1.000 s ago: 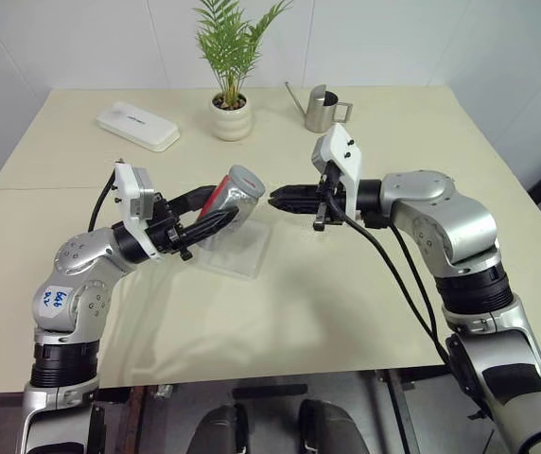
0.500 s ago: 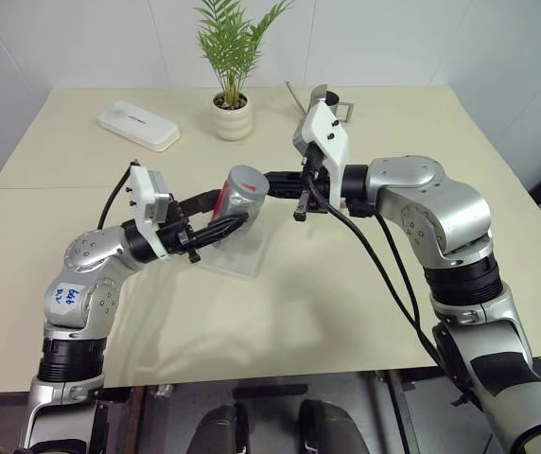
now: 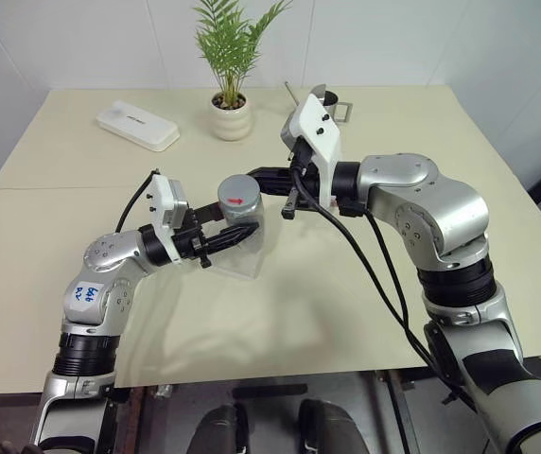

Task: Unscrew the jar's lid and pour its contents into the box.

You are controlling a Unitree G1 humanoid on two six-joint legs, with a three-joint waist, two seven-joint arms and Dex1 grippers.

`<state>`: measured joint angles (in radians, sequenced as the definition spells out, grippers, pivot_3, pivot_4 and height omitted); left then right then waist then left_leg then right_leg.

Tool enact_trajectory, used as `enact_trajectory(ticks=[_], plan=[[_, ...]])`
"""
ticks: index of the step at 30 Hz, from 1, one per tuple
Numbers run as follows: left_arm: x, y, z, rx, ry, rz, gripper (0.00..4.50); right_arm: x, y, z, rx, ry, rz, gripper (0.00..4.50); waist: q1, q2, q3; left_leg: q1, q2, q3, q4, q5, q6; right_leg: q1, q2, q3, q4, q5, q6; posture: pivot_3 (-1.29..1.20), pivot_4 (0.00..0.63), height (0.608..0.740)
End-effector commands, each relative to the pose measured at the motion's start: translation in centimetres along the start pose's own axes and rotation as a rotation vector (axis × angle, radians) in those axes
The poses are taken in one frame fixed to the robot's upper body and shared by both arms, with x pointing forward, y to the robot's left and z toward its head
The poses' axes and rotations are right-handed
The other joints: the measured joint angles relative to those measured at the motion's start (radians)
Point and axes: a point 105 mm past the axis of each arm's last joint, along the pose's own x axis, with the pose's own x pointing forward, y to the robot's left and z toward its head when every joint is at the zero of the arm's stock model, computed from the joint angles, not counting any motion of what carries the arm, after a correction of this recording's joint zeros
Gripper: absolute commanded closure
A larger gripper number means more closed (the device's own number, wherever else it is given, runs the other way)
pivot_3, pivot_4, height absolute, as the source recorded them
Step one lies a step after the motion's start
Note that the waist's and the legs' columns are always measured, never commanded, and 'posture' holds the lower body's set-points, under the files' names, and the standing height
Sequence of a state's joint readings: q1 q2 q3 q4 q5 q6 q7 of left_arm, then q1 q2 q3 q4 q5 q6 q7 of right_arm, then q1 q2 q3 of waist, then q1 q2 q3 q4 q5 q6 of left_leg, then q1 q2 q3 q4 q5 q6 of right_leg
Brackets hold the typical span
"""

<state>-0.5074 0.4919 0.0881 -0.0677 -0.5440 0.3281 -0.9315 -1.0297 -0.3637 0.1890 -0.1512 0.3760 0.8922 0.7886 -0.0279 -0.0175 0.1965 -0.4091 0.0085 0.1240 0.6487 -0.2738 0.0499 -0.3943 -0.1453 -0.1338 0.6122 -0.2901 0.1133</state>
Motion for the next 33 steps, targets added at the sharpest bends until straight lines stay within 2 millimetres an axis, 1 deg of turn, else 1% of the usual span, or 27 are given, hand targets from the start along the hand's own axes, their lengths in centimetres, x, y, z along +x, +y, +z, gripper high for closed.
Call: enact_trajectory(ticks=[1,2,5,7,10,12,14,16,17,19,25,30,33], plan=[[-0.2,0.2,1.7,0.055,-0.022,-0.008,2.53,-0.5,0.9,1.6,-0.058,-0.073,0.042,4.47,0.000,0.000,0.000,0.000,0.000,0.000,0.000,0.000,0.000,0.000,0.000,0.000,0.000,0.000,0.000,0.00,0.150,0.740],[-0.4,0.3,1.8,0.057,-0.019,-0.008,2.53,-0.9,0.3,1.6,-0.047,-0.079,0.023,4.47,0.000,0.000,0.000,0.000,0.000,0.000,0.000,0.000,0.000,0.000,0.000,0.000,0.000,0.000,0.000,0.00,0.150,0.740],[-1.1,0.6,2.1,0.062,-0.015,-0.005,2.53,-2.7,-2.0,2.1,-0.016,-0.115,-0.031,3.94,0.000,0.000,0.000,0.000,0.000,0.000,0.000,0.000,0.000,0.000,0.000,0.000,0.000,0.000,0.000,0.00,0.150,0.740],[-1.5,1.0,2.3,0.060,-0.023,0.006,2.53,-3.8,-3.2,2.6,-0.011,-0.151,-0.057,3.26,0.003,0.000,0.000,0.000,0.000,0.000,0.000,0.000,0.000,0.000,0.002,0.000,0.000,0.000,0.000,0.00,0.150,0.740],[-1.6,1.4,2.3,0.016,-0.039,0.017,2.53,-4.3,-3.7,3.4,0.005,-0.203,-0.045,2.24,0.001,0.000,0.000,0.000,-0.001,0.000,0.000,0.000,0.001,0.000,0.001,0.000,0.000,0.000,0.000,0.00,0.150,0.740],[-1.6,1.7,2.6,0.016,-0.075,0.033,2.53,-4.3,-3.1,4.0,0.016,-0.244,-0.001,1.58,0.000,0.000,0.000,0.000,0.000,0.000,0.000,0.000,0.000,0.000,0.000,0.000,0.000,0.000,0.000,0.00,0.150,0.740],[-1.3,1.7,2.5,0.021,-0.075,0.027,2.53,-4.2,-1.1,5.1,0.021,-0.322,0.118,0.93,-0.004,0.000,0.000,0.000,0.000,0.000,-0.001,0.000,0.000,0.000,0.000,0.000,0.000,0.000,0.000,0.00,0.150,0.740],[-1.1,1.5,2.4,0.012,-0.077,0.014,2.53,-4.1,0.8,5.4,0.008,-0.339,0.211,0.26,-0.003,0.000,0.000,0.000,0.001,0.000,-0.001,0.000,0.000,-0.001,0.001,0.000,0.000,0.000,0.000,0.00,0.150,0.740],[-1.0,1.5,2.4,0.011,-0.078,0.006,2.53,-3.8,1.4,5.1,-0.003,-0.328,0.233,0.03,-0.002,0.000,0.000,0.000,0.001,0.000,-0.001,0.000,0.000,-0.001,0.002,0.000,0.000,0.000,0.000,0.00,0.150,0.740],[-0.8,1.4,2.4,0.008,-0.079,-0.010,2.53,-3.3,1.9,4.7,-0.030,-0.305,0.253,0.03,0.000,0.000,0.000,0.000,0.001,0.000,-0.001,0.000,0.000,-0.001,0.004,0.000,0.000,0.000,0.000,0.00,0.150,0.740],[-0.4,1.0,2.5,0.008,-0.081,-0.061,2.53,-1.9,2.4,3.9,-0.066,-0.257,0.275,0.03,0.001,0.000,0.000,0.000,0.000,0.000,0.002,0.000,0.001,0.000,0.003,0.000,0.000,0.000,0.000,0.00,0.150,0.740],[-0.2,0.3,2.3,0.021,-0.066,-0.104,2.53,-0.5,1.8,3.4,-0.065,-0.220,0.250,0.03,-0.001,0.000,0.000,0.000,0.001,0.000,0.001,0.000,0.000,0.000,0.003,0.000,0.001,0.000,0.000,0.00,0.150,0.740],[-0.2,0.1,2.1,0.023,-0.057,-0.115,2.53,-0.2,1.6,3.2,-0.064,-0.211,0.248,0.03,-0.001,0.000,0.000,0.000,0.001,0.001,0.001,0.000,0.000,0.000,0.003,0.000,0.000,0.000,0.000,0.00,0.150,0.740]])
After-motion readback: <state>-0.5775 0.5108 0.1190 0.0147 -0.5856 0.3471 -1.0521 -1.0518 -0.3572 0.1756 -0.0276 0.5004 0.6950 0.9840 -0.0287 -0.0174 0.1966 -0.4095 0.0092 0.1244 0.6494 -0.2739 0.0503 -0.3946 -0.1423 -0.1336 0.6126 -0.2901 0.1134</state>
